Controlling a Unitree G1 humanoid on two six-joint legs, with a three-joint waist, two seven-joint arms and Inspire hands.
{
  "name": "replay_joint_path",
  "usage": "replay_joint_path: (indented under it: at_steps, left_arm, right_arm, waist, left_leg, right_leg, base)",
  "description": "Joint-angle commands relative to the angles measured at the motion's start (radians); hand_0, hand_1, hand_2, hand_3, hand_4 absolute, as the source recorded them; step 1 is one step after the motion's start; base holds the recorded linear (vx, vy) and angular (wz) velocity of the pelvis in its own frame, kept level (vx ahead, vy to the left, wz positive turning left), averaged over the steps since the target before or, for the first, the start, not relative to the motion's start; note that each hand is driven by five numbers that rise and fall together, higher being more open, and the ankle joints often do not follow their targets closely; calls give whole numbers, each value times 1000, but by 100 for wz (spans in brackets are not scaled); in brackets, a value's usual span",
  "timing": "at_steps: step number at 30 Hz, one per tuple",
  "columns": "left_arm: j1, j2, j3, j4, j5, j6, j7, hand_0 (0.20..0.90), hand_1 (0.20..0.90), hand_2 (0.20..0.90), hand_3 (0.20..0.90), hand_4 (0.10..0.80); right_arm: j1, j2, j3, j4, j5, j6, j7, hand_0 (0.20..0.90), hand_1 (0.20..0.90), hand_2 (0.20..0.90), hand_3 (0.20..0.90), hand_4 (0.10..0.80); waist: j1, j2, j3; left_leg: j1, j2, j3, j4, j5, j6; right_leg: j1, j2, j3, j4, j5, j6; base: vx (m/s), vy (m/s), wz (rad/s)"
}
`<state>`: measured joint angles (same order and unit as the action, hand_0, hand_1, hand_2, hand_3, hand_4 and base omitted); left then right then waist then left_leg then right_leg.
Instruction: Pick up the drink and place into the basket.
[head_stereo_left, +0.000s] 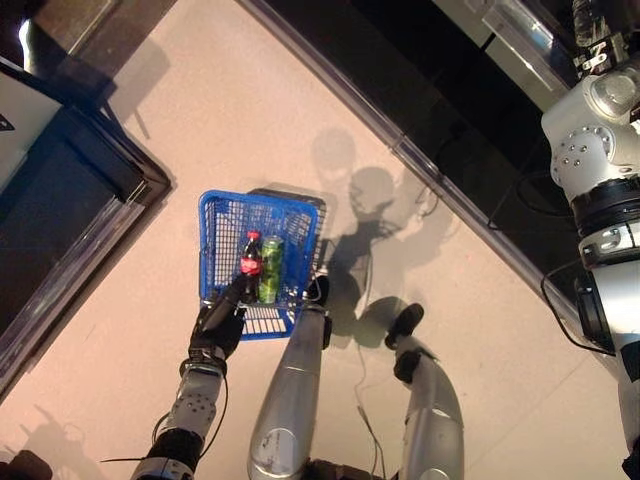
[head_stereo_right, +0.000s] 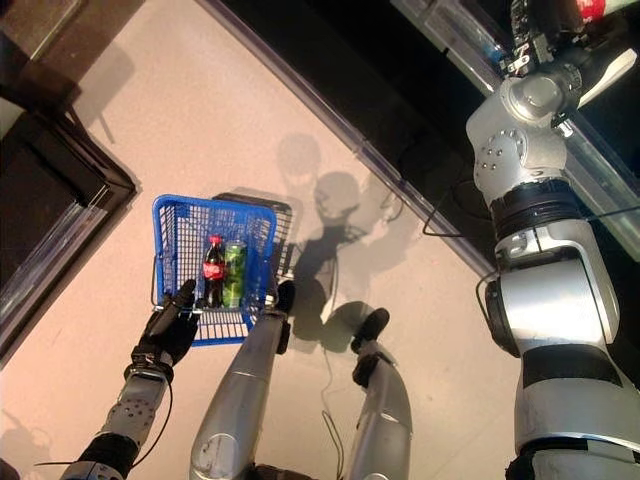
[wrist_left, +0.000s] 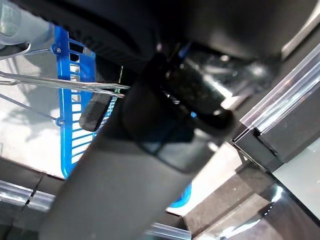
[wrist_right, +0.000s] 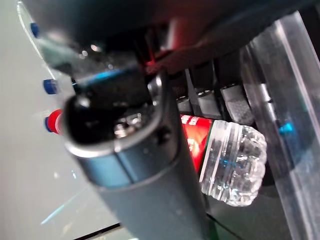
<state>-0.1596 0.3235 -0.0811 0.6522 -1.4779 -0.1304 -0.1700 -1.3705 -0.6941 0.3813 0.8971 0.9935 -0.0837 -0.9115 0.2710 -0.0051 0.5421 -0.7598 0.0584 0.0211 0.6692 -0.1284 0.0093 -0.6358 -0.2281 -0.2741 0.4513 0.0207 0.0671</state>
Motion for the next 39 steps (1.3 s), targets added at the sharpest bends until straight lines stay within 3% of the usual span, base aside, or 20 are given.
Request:
replay_joint_path:
  at_steps: [1,6,15,19,25,30,39]
  left_arm:
    - [240,141,48,-89,2,-18,-148,300,300,300,200,100]
    - [233,127,49,-139,-9,-34,-180,300,300,300,200,100]
    - [215,76,64,-291,-7,-41,-254,300,300,300,200,100]
    - [224,37,67,-396,-1,-25,-285,300,300,300,200,100]
    - [250,3,48,-593,15,-3,-295,300,300,300,200,100]
    - [248,8,19,-737,21,10,-292,300,300,300,200,100]
    - [199,25,-58,-969,2,50,-284,300,300,300,200,100]
  right_arm:
    - [-169,-218,58,-155,-165,-131,52,300,300,300,200,100]
    - [-111,-212,6,-323,-239,-102,91,300,300,300,200,100]
    - [109,-145,-155,-721,-362,78,230,300,300,300,200,100]
    - [253,-84,-212,-905,-409,148,327,300,300,300,200,100]
    - [487,21,-265,-1105,-481,157,469,300,300,300,200,100]
    - [624,87,-262,-1223,-479,126,520,300,300,300,200,100]
    - [756,203,-106,-1319,-490,110,559,300,300,300,200,100]
  waist:
    - [52,23,-22]
    - [39,30,-22]
    - [10,61,-22]
    - [-4,77,-22]
    - [-21,76,-22]
    - [-31,71,-22]
    - [-29,71,-22]
  left_leg:
    - [53,-70,-55,-51,-60,11]
    - [104,-77,-55,-79,-50,8]
    - [222,-97,-58,-168,-8,-4]
    - [278,-106,-61,-198,10,-10]
    - [353,-113,-73,-221,20,-16]
    - [395,-110,-82,-240,51,-18]
    - [481,-104,-101,-282,74,-28]
  right_leg:
    - [31,-43,-32,214,-143,38]
    - [59,-40,-26,227,-168,31]
    - [143,-39,-18,208,-203,16]
    - [187,-40,-14,202,-217,6]
    - [264,-39,-15,192,-230,-6]
    - [318,-34,-28,162,-208,-18]
    - [427,-21,-40,97,-194,-16]
  base:
    - [-48,-39,4]
    - [-55,-31,0]
    - [-61,-9,3]
    - [-34,29,4]
    - [1,12,2]
    - [-21,0,1]
    - [7,-12,0]
